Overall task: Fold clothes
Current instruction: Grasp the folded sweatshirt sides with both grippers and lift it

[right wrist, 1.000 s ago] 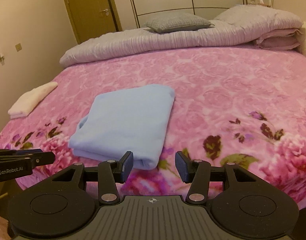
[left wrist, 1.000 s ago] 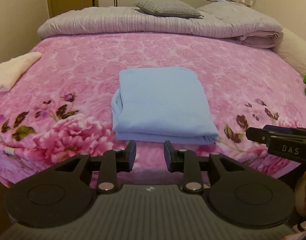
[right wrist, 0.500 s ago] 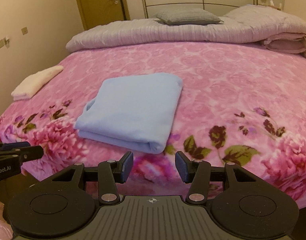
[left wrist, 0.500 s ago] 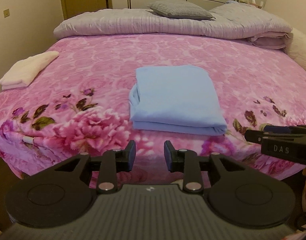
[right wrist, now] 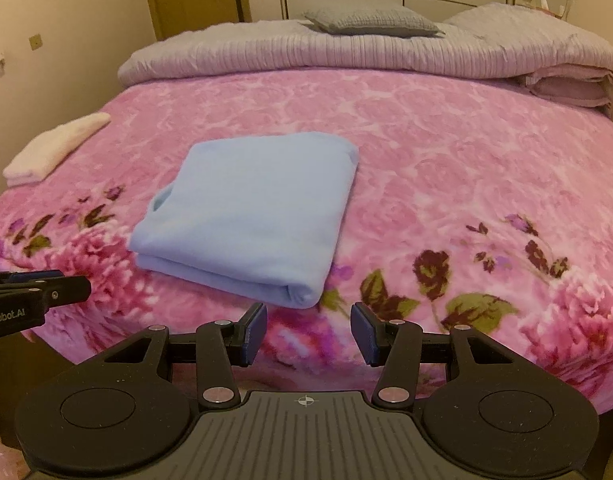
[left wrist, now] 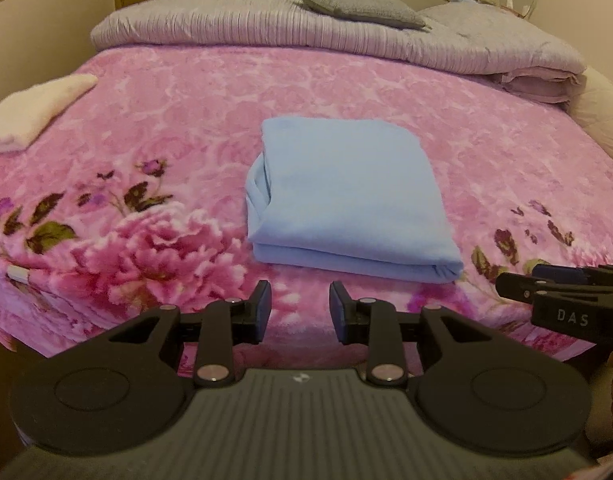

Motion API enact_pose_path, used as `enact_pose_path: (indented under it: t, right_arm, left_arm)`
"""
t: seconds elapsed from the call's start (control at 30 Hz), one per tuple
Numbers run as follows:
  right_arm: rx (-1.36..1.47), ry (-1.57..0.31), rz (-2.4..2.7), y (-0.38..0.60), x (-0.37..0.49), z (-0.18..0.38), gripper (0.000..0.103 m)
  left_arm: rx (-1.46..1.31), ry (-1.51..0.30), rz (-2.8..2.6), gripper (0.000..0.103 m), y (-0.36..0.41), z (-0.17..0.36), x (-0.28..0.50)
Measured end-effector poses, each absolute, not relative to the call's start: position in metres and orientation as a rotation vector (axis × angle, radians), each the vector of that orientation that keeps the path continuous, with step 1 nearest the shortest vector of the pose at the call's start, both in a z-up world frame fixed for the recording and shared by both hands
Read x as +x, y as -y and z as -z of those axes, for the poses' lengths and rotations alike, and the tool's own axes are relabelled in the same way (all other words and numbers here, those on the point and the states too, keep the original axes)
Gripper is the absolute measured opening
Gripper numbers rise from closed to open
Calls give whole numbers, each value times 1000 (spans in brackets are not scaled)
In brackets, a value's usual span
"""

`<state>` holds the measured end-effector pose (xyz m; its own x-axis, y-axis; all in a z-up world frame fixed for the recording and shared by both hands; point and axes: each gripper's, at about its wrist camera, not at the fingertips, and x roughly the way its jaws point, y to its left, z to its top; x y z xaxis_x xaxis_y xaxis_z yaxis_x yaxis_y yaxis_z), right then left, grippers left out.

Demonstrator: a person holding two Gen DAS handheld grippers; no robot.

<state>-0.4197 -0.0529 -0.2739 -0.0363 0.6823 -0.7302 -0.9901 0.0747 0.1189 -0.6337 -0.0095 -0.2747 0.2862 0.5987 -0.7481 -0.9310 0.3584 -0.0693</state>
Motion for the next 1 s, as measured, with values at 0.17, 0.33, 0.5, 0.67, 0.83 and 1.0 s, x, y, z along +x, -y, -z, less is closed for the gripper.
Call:
enact_pose_path:
  t: [0.17, 0.33, 0.5, 0.67, 0.83, 1.0]
  right_arm:
    - [-520, -804, -1446, 33, -410, 286, 50]
    - [-417, -921, -1473, 16, -382, 303, 50]
    - [-106, -1181, -1509, 5, -328, 328, 50]
    - [162, -1391, -1482, -10, -293, 358, 50]
    - [235, -1489, -1435, -28, -284, 377, 50]
    - [274, -1526, -1420, -43, -281, 386, 50]
  left_arm:
    - [-667, -664, -1078, 27, -19, 290, -645]
    - [-994, -481, -1003, 27, -55, 319, -683]
    - [-1285, -263, -933, 32, -87, 357, -716]
    - [-1456, -97, -896, 37, -105, 392, -724]
    - [-1526, 13, -858, 43, -116, 412, -727]
    - [-1487, -25, -843, 43, -131, 411, -720]
